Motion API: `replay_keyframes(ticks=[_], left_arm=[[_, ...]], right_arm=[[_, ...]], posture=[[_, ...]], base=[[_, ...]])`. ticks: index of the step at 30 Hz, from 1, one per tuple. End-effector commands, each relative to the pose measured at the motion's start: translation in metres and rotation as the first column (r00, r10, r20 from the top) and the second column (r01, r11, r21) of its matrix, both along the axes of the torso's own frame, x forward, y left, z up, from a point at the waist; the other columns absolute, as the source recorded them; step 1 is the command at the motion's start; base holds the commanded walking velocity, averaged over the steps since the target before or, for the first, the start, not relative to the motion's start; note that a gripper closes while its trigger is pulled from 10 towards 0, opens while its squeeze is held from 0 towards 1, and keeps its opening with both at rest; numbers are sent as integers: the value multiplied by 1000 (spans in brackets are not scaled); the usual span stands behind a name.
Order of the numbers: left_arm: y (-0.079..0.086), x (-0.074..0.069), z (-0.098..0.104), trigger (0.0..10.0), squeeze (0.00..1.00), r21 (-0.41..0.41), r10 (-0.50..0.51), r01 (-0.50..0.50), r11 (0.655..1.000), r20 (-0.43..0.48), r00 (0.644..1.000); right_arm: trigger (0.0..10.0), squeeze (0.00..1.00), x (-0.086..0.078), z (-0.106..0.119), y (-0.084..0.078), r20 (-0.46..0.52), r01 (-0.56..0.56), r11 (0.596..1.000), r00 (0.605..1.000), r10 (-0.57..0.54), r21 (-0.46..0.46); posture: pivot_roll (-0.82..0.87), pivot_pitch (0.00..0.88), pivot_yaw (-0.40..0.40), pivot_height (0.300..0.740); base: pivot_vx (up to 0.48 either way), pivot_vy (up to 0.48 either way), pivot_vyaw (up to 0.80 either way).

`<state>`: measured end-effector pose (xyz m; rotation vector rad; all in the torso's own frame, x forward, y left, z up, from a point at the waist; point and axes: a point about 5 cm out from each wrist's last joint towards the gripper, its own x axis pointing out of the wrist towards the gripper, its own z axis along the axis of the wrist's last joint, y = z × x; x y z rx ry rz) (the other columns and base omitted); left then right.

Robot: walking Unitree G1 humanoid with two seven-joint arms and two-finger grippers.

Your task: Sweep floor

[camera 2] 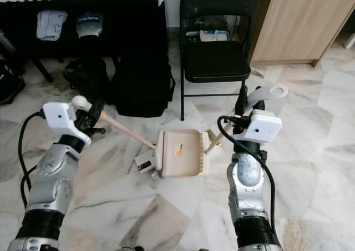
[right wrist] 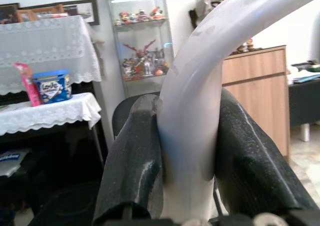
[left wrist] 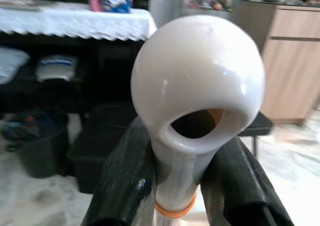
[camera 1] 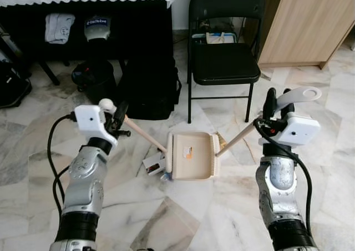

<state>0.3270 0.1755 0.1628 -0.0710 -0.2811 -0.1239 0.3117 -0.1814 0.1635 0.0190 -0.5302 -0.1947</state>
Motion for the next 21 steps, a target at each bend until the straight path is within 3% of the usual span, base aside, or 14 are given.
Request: replay_keyframes(ticks=[1,7,11,17,21], left_arm=[[-3,2,11,10000,0,30,31,-33,999,73,997],[-41,-5,-3,10000,0,39,-89,87,995,41,995],[-53,-5,-10,10000,0,31,-122,121,992,21,992],[-56,2,-12,10000,0,36,-118,118,992,17,993],[-56,5,-12,10000,0,17,-122,122,992,8,992]], right_arm=[[10000,0,-3,15,-2,60,23,999,998,-22,-22],[10000,0,-12,10,-3,23,19,999,1000,-19,-40],[10000,0,-17,4,-2,-21,30,999,999,-30,-24],[10000,0,-22,-6,14,-73,-5,1000,997,6,7],[10000,0,-21,-8,14,-89,4,1000,996,-1,29]], posture=[[1,36,50,740],[-23,0,65,740],[-37,0,72,740],[-41,0,75,740],[-41,0,73,740]], base=[[0,0,0],[0,0,0],[0,0,0],[0,0,0],[0,0,0]])
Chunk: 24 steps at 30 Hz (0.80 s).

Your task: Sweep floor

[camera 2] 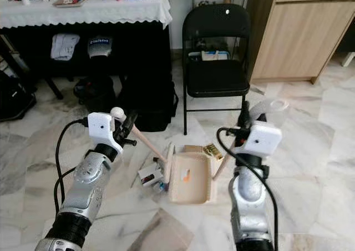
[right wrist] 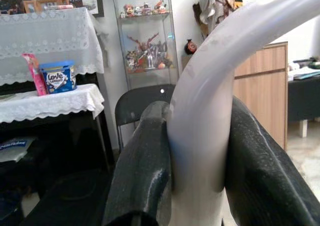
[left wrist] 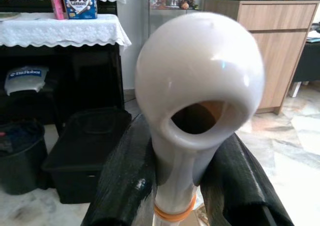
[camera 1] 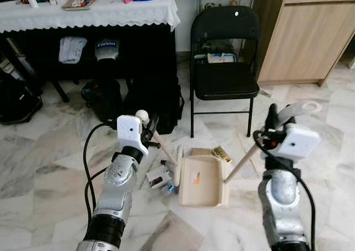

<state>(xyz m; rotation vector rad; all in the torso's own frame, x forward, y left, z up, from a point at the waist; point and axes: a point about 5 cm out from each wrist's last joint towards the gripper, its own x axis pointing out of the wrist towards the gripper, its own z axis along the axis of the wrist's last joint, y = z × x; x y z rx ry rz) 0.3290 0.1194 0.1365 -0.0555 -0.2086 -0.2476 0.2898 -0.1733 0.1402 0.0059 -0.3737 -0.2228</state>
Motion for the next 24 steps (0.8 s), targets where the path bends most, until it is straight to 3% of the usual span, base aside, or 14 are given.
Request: replay_keyframes(ticks=[1,12,21,24], left_arm=[[-1,3,14,10000,0,-23,-4,6,1000,71,997],[6,1,-5,10000,0,16,17,-17,1000,27,999],[-6,-5,-18,10000,0,55,-40,39,998,12,999],[-8,-8,-21,10000,0,49,-40,39,998,4,999]], right_arm=[[10000,0,1,14,6,59,-19,1000,998,18,14],[10000,0,-3,17,-2,65,12,999,998,-9,-43],[10000,0,3,14,23,42,-111,990,992,115,-88],[10000,0,3,12,17,34,-88,993,995,91,-80]], posture=[[-44,0,72,740],[-56,0,69,740],[-51,0,58,740],[-41,0,55,740]], base=[[0,0,0],[0,0,0],[0,0,0],[0,0,0]])
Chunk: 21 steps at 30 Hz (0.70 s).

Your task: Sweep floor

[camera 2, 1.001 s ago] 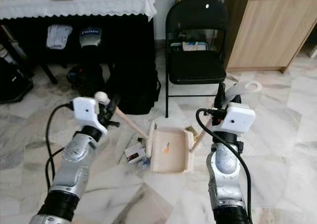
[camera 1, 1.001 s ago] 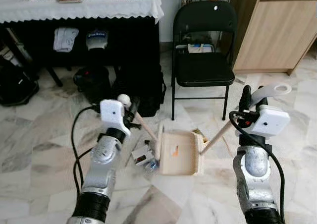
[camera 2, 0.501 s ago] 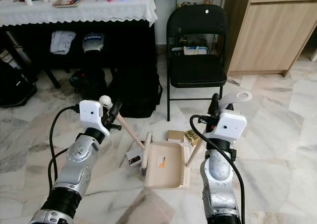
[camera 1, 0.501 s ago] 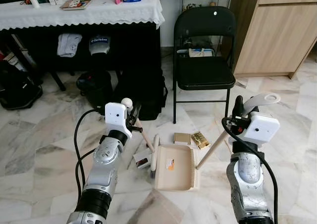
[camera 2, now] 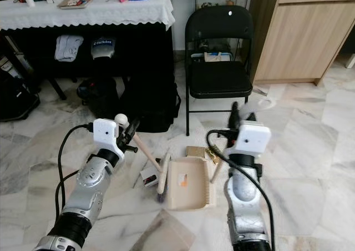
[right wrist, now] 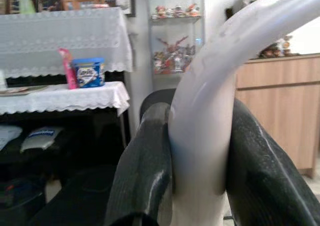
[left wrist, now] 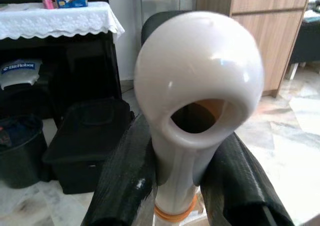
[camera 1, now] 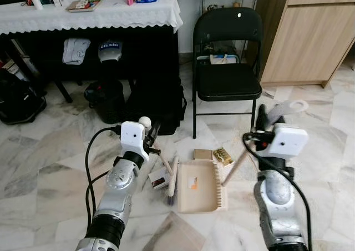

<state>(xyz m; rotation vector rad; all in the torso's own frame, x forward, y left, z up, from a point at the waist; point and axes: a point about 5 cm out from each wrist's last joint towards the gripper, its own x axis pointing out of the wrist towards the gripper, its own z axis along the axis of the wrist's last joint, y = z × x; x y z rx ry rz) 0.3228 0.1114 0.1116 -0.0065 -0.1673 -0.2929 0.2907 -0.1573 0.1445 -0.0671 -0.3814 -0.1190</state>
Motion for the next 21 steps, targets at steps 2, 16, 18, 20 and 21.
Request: replay_keyframes(ticks=[2,16,18,20,21], left_arm=[[0,-6,-1,10000,0,5,-10,10,1000,26,1000],[1,-11,-10,10000,0,52,-15,15,999,7,1000],[2,-10,-9,10000,0,58,-7,6,998,14,1000],[7,-8,-6,10000,0,58,24,-26,998,30,999],[13,-5,-1,10000,0,48,60,-63,997,48,997]], right_arm=[[10000,0,4,8,-7,38,39,999,999,-39,2],[10000,0,27,46,-19,154,46,994,988,-31,-96],[10000,0,28,47,-19,152,45,995,988,-30,-93],[10000,0,26,45,-20,147,52,994,988,-37,-98],[10000,0,22,42,-23,140,63,993,989,-50,-97]], posture=[[-44,0,59,740],[-33,0,56,740],[-36,0,57,740],[-37,0,56,740],[-38,0,54,740]], base=[[0,0,0],[0,0,0],[0,0,0],[0,0,0],[0,0,0]])
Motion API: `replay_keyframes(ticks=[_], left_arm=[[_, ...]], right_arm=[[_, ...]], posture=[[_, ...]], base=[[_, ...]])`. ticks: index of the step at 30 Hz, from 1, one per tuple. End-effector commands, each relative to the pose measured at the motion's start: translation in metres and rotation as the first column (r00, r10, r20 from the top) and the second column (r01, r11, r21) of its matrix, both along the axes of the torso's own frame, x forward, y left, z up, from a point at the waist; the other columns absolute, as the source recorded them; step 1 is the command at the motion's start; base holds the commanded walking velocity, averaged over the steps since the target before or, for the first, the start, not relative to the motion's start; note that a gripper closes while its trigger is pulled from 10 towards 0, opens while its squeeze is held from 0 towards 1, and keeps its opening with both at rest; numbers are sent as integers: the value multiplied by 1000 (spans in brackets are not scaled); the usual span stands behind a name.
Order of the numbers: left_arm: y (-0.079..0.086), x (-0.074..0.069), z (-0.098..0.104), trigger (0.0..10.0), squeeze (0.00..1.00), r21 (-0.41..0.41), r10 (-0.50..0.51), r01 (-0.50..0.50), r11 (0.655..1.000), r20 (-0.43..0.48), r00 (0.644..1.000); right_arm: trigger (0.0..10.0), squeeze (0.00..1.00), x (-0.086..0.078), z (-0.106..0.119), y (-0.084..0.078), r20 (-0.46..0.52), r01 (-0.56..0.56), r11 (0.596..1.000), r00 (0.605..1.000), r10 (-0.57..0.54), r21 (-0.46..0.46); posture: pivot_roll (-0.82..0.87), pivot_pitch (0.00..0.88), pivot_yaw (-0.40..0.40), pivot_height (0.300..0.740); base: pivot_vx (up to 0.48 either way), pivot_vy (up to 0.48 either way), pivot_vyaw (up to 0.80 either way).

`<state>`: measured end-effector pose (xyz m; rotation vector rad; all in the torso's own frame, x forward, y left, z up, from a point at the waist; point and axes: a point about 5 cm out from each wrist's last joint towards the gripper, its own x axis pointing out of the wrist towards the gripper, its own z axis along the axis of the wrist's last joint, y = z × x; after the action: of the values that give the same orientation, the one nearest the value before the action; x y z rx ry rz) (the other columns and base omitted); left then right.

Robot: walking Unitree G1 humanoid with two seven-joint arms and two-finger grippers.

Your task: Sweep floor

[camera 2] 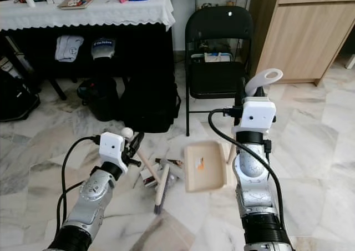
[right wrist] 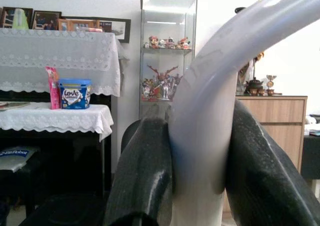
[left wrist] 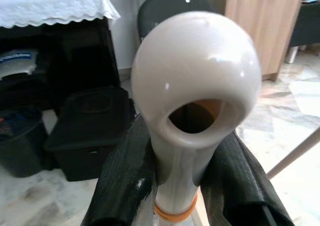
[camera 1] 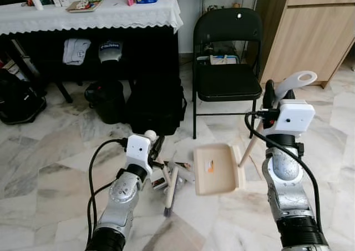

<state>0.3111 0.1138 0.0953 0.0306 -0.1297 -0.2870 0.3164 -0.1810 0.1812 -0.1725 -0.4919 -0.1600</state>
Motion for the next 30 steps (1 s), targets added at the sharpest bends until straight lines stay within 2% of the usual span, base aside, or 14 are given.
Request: replay_keyframes(ticks=[1,3,4,8,11,14,17,30], left_arm=[[12,7,17,10000,0,4,58,-59,998,84,995],[17,10,22,10000,0,5,71,-71,997,105,992],[24,14,30,10000,0,-13,102,-101,995,126,987],[39,19,44,10000,0,-65,160,-152,986,156,975],[46,22,51,10000,0,-52,178,-171,984,182,967],[48,21,42,10000,0,-13,186,-186,982,160,970],[49,20,34,10000,0,-8,193,-193,981,137,972],[45,19,33,10000,0,3,191,-193,981,141,971]], right_arm=[[10000,0,-5,4,0,30,1,1000,1000,-1,0],[10000,0,-9,1,-2,18,15,1000,1000,-15,-1],[10000,0,-16,-6,-7,-1,39,999,999,-39,2],[10000,0,-30,-16,-14,-31,79,997,996,-79,5],[10000,0,-37,-23,-18,-56,104,995,993,-103,9],[10000,0,-39,-29,-21,-75,126,992,989,-125,3],[10000,0,-42,-33,-22,-85,127,992,988,-126,11],[10000,0,-39,-35,-13,-106,109,994,989,-107,11]], posture=[[-38,0,54,740],[-37,0,55,740],[-37,0,55,740],[-50,0,60,740],[-52,0,63,740],[-54,0,65,740],[-58,0,67,740],[-51,0,65,740]], base=[[0,0,0],[0,0,0],[0,0,0],[0,0,0],[0,0,0],[0,0,0],[0,0,0],[0,0,800]])
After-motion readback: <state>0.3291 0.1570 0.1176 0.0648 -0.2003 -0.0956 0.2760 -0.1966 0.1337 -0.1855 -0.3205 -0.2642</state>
